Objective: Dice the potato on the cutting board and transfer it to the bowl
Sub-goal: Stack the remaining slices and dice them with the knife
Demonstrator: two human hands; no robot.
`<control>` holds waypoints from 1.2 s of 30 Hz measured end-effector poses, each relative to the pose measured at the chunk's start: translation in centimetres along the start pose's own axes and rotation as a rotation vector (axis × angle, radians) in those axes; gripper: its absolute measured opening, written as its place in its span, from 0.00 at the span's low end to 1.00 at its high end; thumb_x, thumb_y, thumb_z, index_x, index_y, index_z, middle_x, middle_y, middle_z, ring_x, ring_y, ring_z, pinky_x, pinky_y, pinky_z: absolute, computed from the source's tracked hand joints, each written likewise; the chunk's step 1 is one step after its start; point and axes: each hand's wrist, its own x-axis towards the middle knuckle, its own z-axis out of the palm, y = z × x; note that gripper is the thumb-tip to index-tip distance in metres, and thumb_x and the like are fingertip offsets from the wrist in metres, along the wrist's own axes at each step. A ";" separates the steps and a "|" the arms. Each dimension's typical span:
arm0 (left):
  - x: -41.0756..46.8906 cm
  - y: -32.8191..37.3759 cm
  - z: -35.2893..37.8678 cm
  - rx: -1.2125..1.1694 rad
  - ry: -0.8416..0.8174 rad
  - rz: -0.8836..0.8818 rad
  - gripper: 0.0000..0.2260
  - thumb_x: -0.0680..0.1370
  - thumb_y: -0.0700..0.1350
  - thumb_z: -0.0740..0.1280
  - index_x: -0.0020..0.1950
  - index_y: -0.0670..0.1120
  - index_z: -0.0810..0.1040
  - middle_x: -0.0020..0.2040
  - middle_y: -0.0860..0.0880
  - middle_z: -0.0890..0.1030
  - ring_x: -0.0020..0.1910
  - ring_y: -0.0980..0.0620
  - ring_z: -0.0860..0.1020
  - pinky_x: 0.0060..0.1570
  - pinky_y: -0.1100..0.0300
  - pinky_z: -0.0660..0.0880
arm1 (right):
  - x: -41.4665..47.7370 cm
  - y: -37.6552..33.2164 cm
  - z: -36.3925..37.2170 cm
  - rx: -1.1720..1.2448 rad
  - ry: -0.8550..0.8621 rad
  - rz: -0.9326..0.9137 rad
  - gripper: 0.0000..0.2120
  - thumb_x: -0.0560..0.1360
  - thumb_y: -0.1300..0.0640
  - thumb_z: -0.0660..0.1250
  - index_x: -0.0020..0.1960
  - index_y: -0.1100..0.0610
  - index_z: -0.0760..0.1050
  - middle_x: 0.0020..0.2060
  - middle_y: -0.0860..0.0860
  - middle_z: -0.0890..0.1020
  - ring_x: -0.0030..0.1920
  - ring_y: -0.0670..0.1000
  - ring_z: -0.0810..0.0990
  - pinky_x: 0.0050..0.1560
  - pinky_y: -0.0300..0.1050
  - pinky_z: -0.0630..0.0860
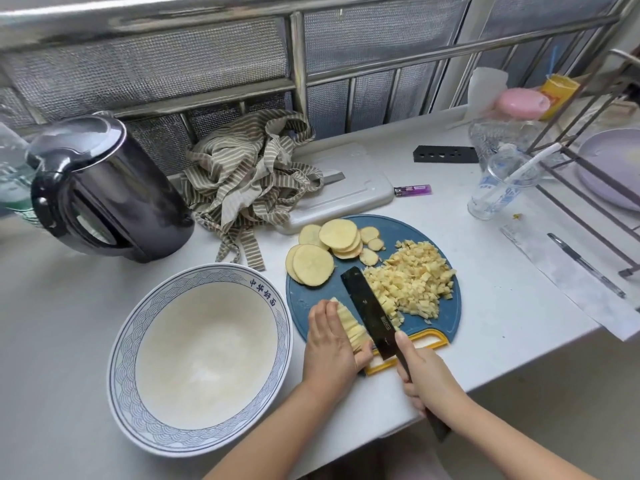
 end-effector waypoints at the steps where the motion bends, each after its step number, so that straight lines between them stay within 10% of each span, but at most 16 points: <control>1: 0.0 0.1 0.0 -0.005 -0.002 -0.001 0.37 0.68 0.64 0.58 0.65 0.37 0.66 0.59 0.42 0.66 0.60 0.43 0.66 0.54 0.49 0.77 | -0.1 0.1 -0.3 0.019 -0.002 0.000 0.25 0.81 0.41 0.53 0.31 0.55 0.58 0.20 0.48 0.58 0.19 0.47 0.56 0.25 0.38 0.52; 36: -0.6 -0.5 -0.7 -0.161 0.035 0.034 0.35 0.69 0.62 0.62 0.67 0.39 0.64 0.62 0.45 0.63 0.62 0.46 0.65 0.62 0.52 0.70 | -2.1 0.8 -0.8 -0.345 0.004 -0.305 0.27 0.76 0.35 0.49 0.32 0.57 0.63 0.26 0.51 0.67 0.29 0.49 0.64 0.35 0.46 0.61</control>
